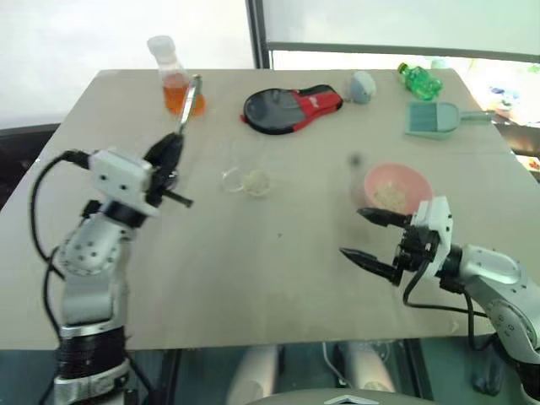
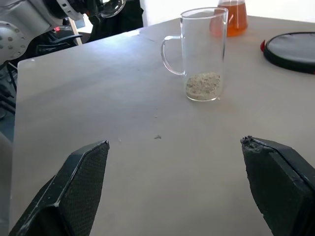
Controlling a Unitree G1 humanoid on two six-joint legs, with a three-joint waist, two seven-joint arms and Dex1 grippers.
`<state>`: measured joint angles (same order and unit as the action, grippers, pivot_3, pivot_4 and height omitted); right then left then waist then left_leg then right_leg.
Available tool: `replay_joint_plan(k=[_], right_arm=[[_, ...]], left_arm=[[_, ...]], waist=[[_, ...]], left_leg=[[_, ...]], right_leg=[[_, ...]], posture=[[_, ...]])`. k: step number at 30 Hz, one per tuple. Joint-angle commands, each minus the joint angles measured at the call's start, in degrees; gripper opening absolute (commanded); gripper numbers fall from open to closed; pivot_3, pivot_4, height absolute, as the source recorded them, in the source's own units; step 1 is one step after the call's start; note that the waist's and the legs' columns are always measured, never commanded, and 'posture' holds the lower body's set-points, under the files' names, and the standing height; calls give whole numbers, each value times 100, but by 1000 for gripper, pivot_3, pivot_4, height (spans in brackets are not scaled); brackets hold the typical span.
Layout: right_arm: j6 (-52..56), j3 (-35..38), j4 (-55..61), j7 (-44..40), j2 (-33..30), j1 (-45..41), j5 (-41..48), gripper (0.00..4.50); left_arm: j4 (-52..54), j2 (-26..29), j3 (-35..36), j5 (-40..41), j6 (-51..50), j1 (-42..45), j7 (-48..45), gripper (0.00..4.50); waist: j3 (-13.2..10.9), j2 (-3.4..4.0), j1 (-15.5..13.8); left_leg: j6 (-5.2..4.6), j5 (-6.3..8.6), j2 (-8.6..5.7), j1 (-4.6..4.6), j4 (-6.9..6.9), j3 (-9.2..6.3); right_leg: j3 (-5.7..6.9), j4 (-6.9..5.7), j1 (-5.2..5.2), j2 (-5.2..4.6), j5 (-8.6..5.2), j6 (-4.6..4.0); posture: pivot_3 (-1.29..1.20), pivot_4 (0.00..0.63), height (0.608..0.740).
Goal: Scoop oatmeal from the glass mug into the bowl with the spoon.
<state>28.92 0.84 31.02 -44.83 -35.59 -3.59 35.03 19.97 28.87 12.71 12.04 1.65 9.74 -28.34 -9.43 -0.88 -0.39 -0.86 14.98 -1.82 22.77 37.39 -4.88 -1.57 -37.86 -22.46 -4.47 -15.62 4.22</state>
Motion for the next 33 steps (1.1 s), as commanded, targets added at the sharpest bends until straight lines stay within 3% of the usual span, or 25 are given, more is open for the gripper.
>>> replay_joint_plan(k=[1, 5, 8, 14, 32, 33], right_arm=[[448, 185, 202, 521, 280, -369, 481, 4500], [1218, 166, 290, 1404, 677, -814, 875, 4500], [1816, 302, 136, 2423, 1340, -1423, 1477, 4500], [2433, 483, -109, 3544, 2186, -2011, 2335, 4500], [2439, 144, -394, 3763, 2560, -2385, 2378, 4500], [2437, 148, -395, 3739, 2534, -2384, 2366, 4244]], left_arm=[[519, -92, -812, -207, 84, -239, -251, 29], [262, -185, -1382, -418, 405, -393, -487, 29], [-50, -404, -1672, -548, 585, -394, -450, 29], [-246, -603, -1985, -696, 718, -313, -492, 29], [-411, -822, -2229, -649, 518, -222, -562, 29], [-436, -821, -2215, -647, 529, -225, -568, 8]], waist=[[0, 1, 51], [-1, 3, 113], [-1, 5, 113], [-2, 8, 101], [0, 13, 138], [0, 13, 137]], left_leg=[[2, -1, 0, -2, 0, 4], [8, -5, 3, -3, 0, 2], [7, -5, 6, -3, 0, -1], [12, -8, 6, 1, 0, -6], [12, -9, 6, 1, 1, -1], [11, -9, 6, 1, 1, -1]], right_leg=[[-4, -1, 0, 1, 0, 0], [-6, -6, -2, 10, 0, 0], [-6, -11, -6, 18, 1, -3], [-5, -10, -9, 24, 4, -8], [-11, -16, -15, 31, 4, -8], [-11, -17, -15, 31, 4, -8]], posture=[[0, 150, 740], [0, 150, 740], [0, 150, 740], [0, 150, 740], [0, 150, 740], [0, 150, 740]])
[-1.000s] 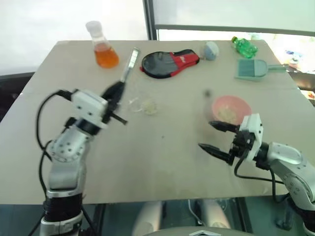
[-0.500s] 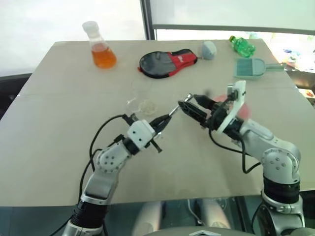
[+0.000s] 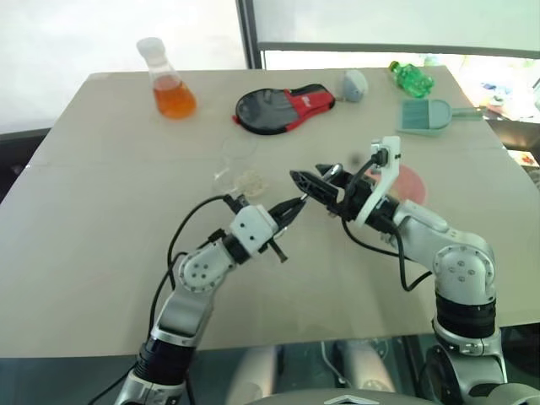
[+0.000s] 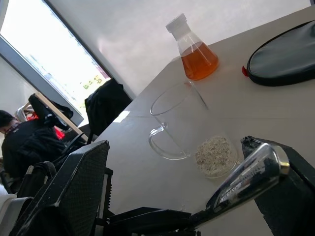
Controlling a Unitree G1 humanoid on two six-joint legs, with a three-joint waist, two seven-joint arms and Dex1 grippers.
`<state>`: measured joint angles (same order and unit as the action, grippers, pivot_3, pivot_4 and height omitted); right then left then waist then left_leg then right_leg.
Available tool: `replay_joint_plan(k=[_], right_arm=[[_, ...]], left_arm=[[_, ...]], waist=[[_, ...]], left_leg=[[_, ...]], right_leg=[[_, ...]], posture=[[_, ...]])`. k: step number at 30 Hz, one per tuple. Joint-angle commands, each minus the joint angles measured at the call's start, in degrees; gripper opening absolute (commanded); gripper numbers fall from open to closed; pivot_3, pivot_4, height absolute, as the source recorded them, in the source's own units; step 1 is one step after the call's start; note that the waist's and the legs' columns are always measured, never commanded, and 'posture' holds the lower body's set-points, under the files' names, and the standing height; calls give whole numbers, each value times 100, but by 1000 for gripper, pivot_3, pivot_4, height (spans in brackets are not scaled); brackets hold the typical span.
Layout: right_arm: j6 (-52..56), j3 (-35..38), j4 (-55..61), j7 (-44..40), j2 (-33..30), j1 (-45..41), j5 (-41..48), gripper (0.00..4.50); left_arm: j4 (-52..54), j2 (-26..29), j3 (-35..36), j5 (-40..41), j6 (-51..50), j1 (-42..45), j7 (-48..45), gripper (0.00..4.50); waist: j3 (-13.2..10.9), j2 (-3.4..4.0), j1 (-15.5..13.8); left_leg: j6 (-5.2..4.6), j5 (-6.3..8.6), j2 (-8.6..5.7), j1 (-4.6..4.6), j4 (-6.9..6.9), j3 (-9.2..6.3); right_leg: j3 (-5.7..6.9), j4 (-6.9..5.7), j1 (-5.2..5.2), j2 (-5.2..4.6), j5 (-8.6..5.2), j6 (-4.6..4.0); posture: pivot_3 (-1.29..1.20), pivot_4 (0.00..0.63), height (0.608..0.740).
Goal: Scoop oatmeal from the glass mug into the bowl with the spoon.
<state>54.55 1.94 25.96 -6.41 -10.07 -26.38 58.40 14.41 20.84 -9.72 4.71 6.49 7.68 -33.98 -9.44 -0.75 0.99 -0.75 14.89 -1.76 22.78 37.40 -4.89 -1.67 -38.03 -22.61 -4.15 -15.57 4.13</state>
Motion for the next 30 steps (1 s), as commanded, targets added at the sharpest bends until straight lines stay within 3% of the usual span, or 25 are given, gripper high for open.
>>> replay_joint_plan(k=[1, 10, 17, 24, 30], right_arm=[[-126, 42, 107, -124, -41, -99, 18, 3926], [-162, -23, 102, -257, -84, -48, -76, 120], [-174, -58, 89, -310, -92, -43, -186, 120], [-177, 7, 57, -268, -81, -73, -184, 0], [-195, 303, -11, -279, -332, -37, -174, 0]], left_arm=[[93, -17, 40, 89, 60, -11, -10, 0], [-14, -119, 77, 136, 28, 85, -2, 0], [-16, -92, 134, 341, -43, 75, -87, 0], [185, -74, 425, 248, 141, -121, 210, 3092], [697, -113, 1424, -167, 590, -645, 1132, 3092]], waist=[[0, 0, -1], [0, 0, 0], [0, 1, 0], [0, 1, 4], [-1, 3, -1]], left_leg=[[0, 0, 0, 0, 0, 0], [0, 0, 0, 0, 0, 0], [0, 0, 0, 0, 0, 0], [0, 0, 0, 0, 0, 0], [1, -1, 4, 0, 0, 2]], right_leg=[[0, 0, 0, 0, 0, 0], [0, -1, 0, 0, 0, 0], [0, -1, -1, 0, 0, 0], [0, -1, 0, 0, 0, 0], [-5, 0, -3, -1, 0, 0]], posture=[[0, 150, 740], [0, 150, 740], [0, 150, 740], [0, 150, 740], [0, 150, 740]])
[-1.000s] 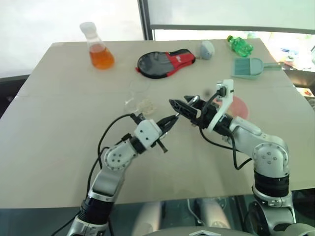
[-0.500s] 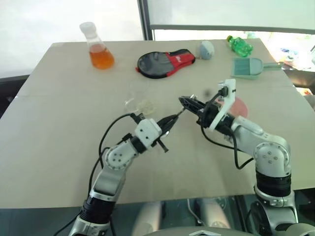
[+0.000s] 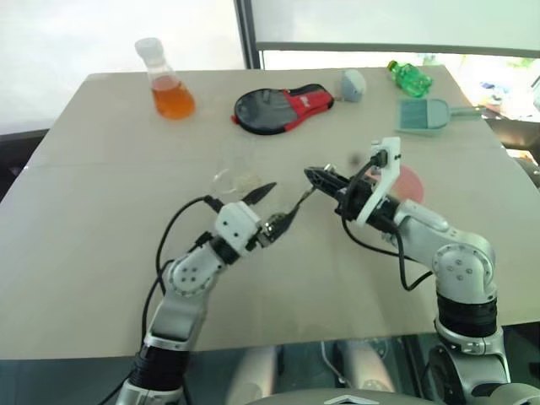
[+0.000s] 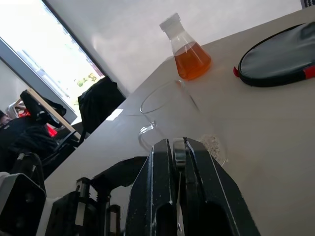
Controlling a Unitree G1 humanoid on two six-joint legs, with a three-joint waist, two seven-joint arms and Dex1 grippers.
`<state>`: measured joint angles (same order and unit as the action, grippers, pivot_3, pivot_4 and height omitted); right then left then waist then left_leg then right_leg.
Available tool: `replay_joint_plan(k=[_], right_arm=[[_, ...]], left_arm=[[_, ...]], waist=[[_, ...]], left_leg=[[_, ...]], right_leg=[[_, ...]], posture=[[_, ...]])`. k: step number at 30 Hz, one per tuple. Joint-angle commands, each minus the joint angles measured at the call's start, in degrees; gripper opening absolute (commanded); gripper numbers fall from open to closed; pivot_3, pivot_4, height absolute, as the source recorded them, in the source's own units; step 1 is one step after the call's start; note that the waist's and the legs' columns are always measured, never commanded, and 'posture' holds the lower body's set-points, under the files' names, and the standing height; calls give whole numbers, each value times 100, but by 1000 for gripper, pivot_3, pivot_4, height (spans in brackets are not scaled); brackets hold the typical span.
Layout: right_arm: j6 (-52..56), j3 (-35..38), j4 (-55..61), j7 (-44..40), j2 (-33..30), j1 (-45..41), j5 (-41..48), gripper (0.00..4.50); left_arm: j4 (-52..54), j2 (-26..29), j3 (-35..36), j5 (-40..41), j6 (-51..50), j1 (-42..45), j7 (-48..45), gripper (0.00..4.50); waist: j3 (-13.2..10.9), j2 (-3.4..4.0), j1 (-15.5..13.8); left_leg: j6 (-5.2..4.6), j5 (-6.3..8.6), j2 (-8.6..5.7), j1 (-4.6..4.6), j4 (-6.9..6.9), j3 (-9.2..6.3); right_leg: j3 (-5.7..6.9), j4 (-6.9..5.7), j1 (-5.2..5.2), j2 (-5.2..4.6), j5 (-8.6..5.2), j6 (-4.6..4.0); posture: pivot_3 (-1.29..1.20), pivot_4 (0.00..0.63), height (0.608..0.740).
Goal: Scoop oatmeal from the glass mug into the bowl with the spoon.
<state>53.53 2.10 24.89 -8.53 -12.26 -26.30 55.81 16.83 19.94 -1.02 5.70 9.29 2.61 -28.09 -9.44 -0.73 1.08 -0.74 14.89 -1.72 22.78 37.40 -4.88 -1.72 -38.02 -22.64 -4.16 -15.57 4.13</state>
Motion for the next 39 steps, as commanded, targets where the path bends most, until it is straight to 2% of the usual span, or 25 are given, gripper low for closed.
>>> replay_joint_plan(k=[1, 3, 7, 14, 25, 33, 39], right_arm=[[-133, 380, 52, -40, -152, -58, 73, 0], [-172, 492, -7, -22, -203, -70, 62, 0], [-224, 584, -58, 9, -216, -79, -12, 0], [-244, 590, -90, -11, -203, -128, -47, 0], [-285, 571, -16, -6, -185, -39, -111, 0], [-316, 521, 12, -43, -203, -74, -178, 0], [-346, 523, 61, -31, -215, -12, -220, 0]], left_arm=[[432, -60, 740, -509, 224, -197, 859, 3092], [337, -126, 933, -818, 25, -226, 1272, 3092], [-131, -339, 1317, -920, -366, 12, 1933, 3092], [-1013, -113, 986, -928, -193, 441, 1605, 3092], [-1191, 31, 889, -978, 148, 362, 1505, 3092], [-1899, 11, 747, -1136, 213, 1126, 1692, 3092], [-2201, -30, 647, -1158, 241, 1373, 1740, 3092]], waist=[[0, 0, -20], [1, 1, -36], [1, 1, -34], [1, 1, -23], [1, 1, -19], [1, 1, -28], [1, 1, -7]], left_leg=[[-1, 1, 0, 0, 0, 0], [-2, 1, -1, -1, 0, -1], [-2, 1, -6, 0, 1, -3], [0, 0, -10, 0, 1, -1], [1, 0, -4, 1, 0, -1], [1, -1, -10, 2, 1, -5], [10, -6, -10, 2, 0, -1]], right_leg=[[0, 1, 1, 0, 0, 0], [1, 0, 2, 0, 0, 0], [4, -2, 3, 0, 0, 0], [5, -3, 2, 3, 0, 0], [2, -3, 0, 1, 0, 0], [7, -5, 1, 1, 0, 0], [4, -4, -3, 2, 0, 0]], posture=[[0, 150, 740], [0, 150, 740], [0, 150, 740], [0, 150, 740], [0, 150, 740], [0, 150, 740], [0, 150, 740]])
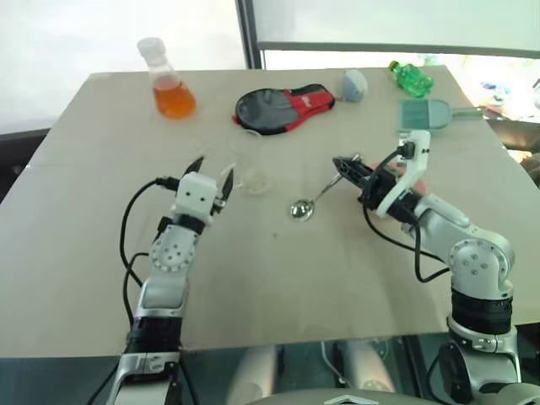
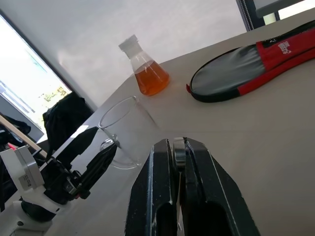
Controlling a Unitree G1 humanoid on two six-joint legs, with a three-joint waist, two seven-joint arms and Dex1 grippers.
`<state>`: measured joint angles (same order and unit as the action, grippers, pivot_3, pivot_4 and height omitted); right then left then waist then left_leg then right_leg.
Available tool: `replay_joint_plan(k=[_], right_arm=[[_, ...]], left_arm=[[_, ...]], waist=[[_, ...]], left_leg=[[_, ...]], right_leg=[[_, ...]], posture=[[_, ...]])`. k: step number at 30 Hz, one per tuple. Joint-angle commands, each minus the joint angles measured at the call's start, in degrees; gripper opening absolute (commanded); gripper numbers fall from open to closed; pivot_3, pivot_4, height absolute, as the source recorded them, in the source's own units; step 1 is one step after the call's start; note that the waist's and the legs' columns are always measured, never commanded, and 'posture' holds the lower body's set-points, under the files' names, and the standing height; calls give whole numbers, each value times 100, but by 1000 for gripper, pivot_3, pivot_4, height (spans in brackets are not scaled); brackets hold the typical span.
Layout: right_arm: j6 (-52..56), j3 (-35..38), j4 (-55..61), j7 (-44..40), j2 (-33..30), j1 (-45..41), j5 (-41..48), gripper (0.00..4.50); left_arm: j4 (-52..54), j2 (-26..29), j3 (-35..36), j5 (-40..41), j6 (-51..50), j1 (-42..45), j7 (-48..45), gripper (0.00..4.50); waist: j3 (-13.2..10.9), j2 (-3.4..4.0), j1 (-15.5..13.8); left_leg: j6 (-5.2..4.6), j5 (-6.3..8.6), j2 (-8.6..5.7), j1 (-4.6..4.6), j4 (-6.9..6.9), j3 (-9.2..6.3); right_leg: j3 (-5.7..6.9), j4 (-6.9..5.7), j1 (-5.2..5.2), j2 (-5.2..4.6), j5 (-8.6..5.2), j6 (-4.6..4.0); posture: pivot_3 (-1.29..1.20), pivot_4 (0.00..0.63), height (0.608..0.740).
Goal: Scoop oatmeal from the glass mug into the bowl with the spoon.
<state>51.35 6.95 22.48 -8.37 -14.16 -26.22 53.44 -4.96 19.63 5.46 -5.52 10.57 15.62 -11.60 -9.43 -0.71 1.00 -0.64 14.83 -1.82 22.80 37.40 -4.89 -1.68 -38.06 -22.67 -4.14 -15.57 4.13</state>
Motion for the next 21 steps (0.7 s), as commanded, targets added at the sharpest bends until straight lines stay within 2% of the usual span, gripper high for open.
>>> replay_joint_plan(k=[1, 8, 9, 10, 12, 21], right_arm=[[-138, 32, 306, -48, -22, -6, 6, 0], [-198, -30, 329, -56, 18, 43, -83, 0], [-203, -35, 338, -50, 28, 58, -87, 0], [-205, -38, 345, -52, 33, 69, -94, 0], [-213, -43, 359, -65, 37, 99, -109, 0], [-283, -92, 358, -72, 79, 159, -182, 0]], left_arm=[[-74, 12, 10, -40, 104, 116, 125, 3092], [-355, 62, 102, 16, 8, 298, 319, 3092], [-347, 62, 100, 14, -1, 295, 325, 2586], [-341, 64, 93, 8, -6, 293, 330, 2530], [-308, 63, 73, -25, -35, 275, 351, 1884], [-368, -24, 30, 18, -125, 309, 394, 1884]], waist=[[0, 0, 0], [0, 0, -6], [0, 0, -4], [0, 0, -3], [0, 0, -5], [0, 0, -5]], left_leg=[[0, 0, 0, 0, 0, 1], [-2, 1, 0, 0, 1, 0], [-1, 1, 0, 0, 0, 0], [-1, 1, 0, 0, 0, 1], [0, 0, 1, 1, 0, 1], [-1, 0, 1, 1, 1, 1]], right_leg=[[-1, 0, 0, 0, 0, 0], [0, -2, 0, -1, 0, 0], [-1, -2, 0, -1, 0, 0], [-1, -2, -1, -1, 0, 0], [-1, -2, -2, -1, 0, 0], [-2, -3, -3, -1, 0, 0]], posture=[[0, 150, 740], [0, 150, 740], [0, 150, 740], [0, 150, 740], [0, 150, 740], [0, 150, 740]])
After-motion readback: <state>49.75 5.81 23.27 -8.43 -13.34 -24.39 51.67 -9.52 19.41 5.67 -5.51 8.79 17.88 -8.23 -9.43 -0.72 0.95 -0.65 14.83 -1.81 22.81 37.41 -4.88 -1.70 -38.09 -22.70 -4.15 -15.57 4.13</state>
